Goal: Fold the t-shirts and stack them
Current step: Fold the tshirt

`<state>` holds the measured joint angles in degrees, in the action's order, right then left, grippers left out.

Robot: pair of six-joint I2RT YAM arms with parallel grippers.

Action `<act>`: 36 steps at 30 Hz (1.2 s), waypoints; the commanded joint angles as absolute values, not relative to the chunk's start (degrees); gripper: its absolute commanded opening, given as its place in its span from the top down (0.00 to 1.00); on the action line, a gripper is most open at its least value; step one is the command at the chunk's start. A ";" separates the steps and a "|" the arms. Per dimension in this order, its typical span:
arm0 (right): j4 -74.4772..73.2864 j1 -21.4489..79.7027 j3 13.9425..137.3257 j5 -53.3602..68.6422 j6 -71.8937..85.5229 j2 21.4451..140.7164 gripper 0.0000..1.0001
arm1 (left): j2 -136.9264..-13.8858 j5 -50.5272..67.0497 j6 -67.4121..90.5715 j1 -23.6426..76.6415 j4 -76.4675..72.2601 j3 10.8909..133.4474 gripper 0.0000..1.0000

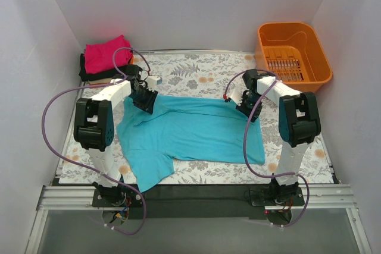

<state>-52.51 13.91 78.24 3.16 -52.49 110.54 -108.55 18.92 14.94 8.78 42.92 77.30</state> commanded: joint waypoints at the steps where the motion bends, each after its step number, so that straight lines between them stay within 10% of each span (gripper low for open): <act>1: -53.53 14.06 79.54 2.64 -53.09 110.74 0.89 | -108.54 20.39 14.24 9.05 43.15 76.47 0.66; 12: -53.53 13.97 80.24 2.29 -53.79 111.01 0.99 | -110.65 21.00 15.73 9.05 42.71 76.99 0.71; 17: -53.61 13.62 80.86 2.02 -54.05 111.09 0.99 | -107.76 21.88 14.94 9.05 44.29 76.99 1.00; 36: -54.75 11.34 80.24 0.26 -58.01 110.04 0.99 | -99.32 19.17 2.99 8.44 49.84 71.72 1.00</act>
